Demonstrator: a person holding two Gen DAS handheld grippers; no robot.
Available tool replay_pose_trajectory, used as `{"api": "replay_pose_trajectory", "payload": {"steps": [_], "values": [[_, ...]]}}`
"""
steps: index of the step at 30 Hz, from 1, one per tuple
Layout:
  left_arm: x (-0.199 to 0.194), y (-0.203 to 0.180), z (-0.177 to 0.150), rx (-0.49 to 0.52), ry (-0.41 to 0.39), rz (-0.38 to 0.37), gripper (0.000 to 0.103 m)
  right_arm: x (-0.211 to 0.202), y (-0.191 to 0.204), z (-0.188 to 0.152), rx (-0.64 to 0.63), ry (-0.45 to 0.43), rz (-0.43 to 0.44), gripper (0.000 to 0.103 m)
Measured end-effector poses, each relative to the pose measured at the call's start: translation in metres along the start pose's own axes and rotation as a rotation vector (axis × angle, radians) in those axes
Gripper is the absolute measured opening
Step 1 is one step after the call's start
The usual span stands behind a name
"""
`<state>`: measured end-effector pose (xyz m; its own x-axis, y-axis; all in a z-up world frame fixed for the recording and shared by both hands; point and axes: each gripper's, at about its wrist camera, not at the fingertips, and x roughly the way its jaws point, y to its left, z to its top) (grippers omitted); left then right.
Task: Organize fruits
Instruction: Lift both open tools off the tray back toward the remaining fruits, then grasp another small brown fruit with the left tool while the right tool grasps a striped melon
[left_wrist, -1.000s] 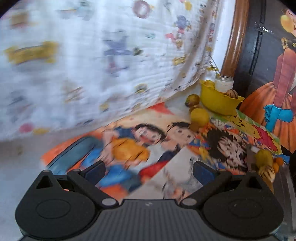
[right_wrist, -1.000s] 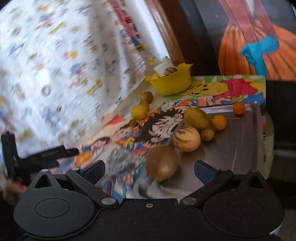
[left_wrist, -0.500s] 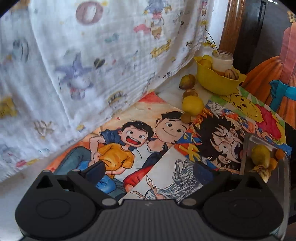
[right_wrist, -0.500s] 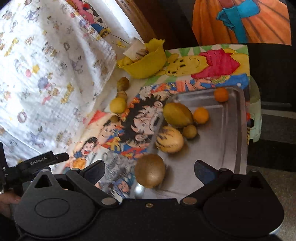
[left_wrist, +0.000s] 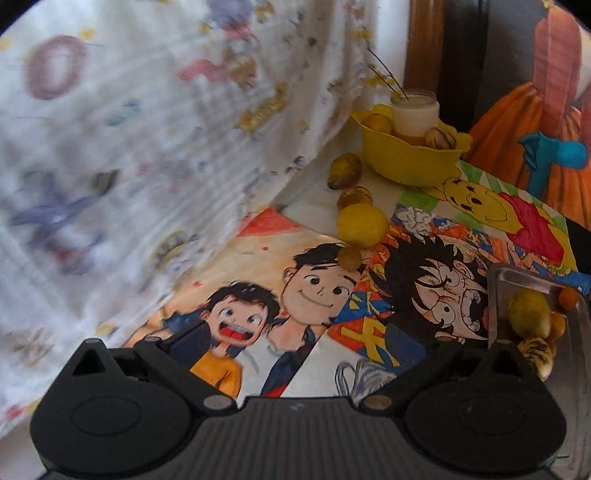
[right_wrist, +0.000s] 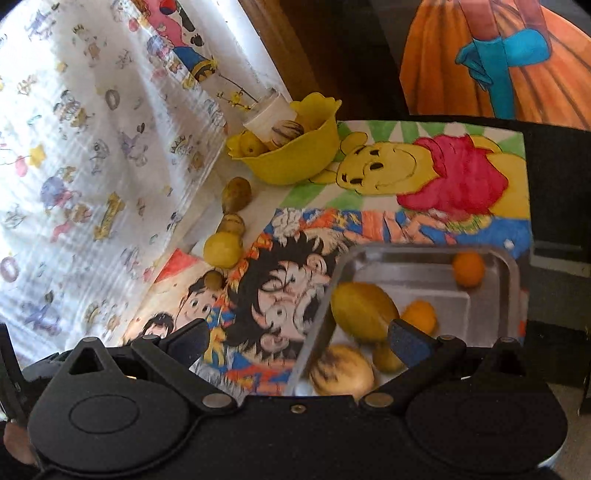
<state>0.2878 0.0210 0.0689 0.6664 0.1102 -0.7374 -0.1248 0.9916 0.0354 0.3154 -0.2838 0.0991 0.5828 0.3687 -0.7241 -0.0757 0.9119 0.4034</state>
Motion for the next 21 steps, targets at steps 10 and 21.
{"api": "replay_pose_trajectory", "payload": {"steps": [10, 21], "values": [[0.049, 0.002, 0.021, 0.112, -0.025, -0.029, 0.103, 0.046, 0.026, 0.048, -0.038, -0.016, -0.040, 0.102], [0.088, -0.018, 0.027, 0.130, -0.058, -0.036, 0.102, 0.122, 0.050, 0.096, -0.160, 0.073, 0.000, 0.100]]}}
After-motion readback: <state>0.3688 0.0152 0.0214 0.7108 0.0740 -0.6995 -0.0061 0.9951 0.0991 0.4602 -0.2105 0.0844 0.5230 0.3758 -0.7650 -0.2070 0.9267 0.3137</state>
